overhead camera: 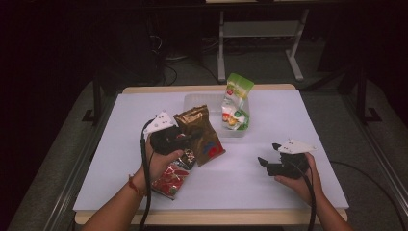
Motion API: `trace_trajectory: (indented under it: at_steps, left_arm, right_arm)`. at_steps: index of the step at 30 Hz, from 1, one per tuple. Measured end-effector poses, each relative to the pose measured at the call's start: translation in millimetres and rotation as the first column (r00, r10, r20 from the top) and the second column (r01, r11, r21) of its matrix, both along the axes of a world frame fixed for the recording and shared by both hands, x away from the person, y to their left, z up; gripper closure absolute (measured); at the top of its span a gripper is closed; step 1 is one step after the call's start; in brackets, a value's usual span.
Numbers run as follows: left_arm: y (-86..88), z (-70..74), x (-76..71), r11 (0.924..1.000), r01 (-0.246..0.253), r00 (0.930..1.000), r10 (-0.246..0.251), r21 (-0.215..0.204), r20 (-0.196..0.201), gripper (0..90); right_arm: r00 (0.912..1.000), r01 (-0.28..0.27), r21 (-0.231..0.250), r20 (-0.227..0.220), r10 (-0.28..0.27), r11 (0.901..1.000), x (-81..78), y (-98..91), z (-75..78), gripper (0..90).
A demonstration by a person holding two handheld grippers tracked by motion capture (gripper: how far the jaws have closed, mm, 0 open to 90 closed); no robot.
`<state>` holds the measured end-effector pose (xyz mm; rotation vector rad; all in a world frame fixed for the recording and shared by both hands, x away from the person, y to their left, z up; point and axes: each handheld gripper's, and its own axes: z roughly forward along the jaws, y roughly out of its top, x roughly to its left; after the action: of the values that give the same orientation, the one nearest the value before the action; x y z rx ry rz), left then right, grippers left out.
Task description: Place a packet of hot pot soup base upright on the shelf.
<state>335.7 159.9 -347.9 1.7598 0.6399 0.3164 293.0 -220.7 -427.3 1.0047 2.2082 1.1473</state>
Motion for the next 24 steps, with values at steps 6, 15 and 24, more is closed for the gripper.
trace_trajectory:
  at_steps: [6, 15, 24]
  left_arm:
    - [-5.0, 9.3, 16.0, 0.9945, -0.088, 0.9959, 0.086, 0.056, 0.028, 68.1]
    - [-15.3, 16.7, 41.3, 0.976, -0.199, 0.979, 0.194, 0.088, 0.064, 68.3]
    - [-25.3, 16.6, 70.7, 0.9523, -0.295, 0.9551, 0.291, 0.079, 0.056, 68.4]
  right_arm:
    - [1.0, -0.003, 0.01, 0.002, 0.003, 1.0, -0.6, 2.8, -0.4, 23.4]
    - [0.9997, -0.023, 0.002, 0.006, 0.023, 0.9997, -3.2, 6.0, -0.5, 23.0]
    - [0.999, -0.043, 0.008, 0.012, 0.043, 0.999, -4.9, 8.2, 1.2, 23.0]
